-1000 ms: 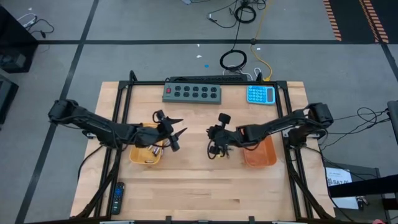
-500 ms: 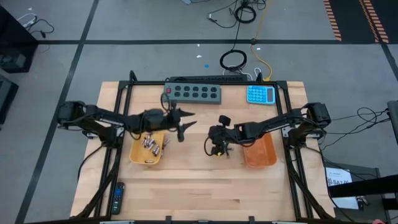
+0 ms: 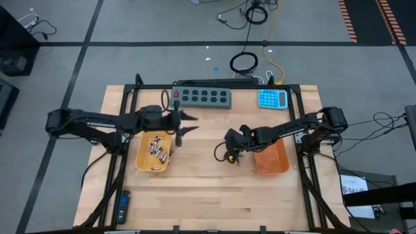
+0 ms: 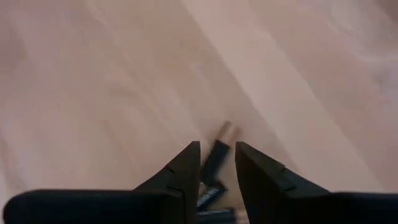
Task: Sort batteries
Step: Put the black battery into the orange bin
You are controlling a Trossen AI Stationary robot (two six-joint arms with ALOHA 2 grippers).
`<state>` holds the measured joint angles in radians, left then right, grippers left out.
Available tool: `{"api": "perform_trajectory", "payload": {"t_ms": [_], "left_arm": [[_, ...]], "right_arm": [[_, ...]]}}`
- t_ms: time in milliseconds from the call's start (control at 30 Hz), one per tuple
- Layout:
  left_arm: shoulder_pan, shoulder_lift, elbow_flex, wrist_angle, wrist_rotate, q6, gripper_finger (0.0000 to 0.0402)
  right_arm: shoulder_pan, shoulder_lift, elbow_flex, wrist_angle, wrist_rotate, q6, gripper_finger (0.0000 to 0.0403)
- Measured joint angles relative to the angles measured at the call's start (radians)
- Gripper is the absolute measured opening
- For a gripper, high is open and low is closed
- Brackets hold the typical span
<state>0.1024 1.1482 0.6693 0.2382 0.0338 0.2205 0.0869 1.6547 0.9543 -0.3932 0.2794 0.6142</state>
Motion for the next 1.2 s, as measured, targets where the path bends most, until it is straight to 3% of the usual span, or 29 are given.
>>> {"api": "perform_trajectory", "payload": {"t_ms": [133, 433, 633, 833, 1200], "left_arm": [[0.006, -0.039, -0.066, -0.088, 0.111, 0.089, 0.0156], [0.137, -0.050, -0.194, 0.198, 0.383, 0.083, 0.0135], [0.218, -0.049, -0.246, 0.259, 0.453, 0.050, 0.0099], [0.293, -0.049, -0.287, 0.362, 0.516, -0.003, 0.0088], [0.311, -0.049, -0.300, 0.399, 0.517, -0.039, 0.0088]], "right_arm": [[-0.026, 0.000, 0.000, -0.045, 0.010, 0.008, 0.0104], [-0.040, 0.030, 0.000, 0.006, -0.019, 0.019, 0.0106], [-0.039, 0.031, 0.000, 0.030, -0.046, 0.033, 0.0105], [-0.028, 0.033, 0.030, 0.013, -0.047, 0.048, 0.0105], [-0.013, 0.253, 0.331, -0.284, -0.014, 0.013, 0.0105]]}}
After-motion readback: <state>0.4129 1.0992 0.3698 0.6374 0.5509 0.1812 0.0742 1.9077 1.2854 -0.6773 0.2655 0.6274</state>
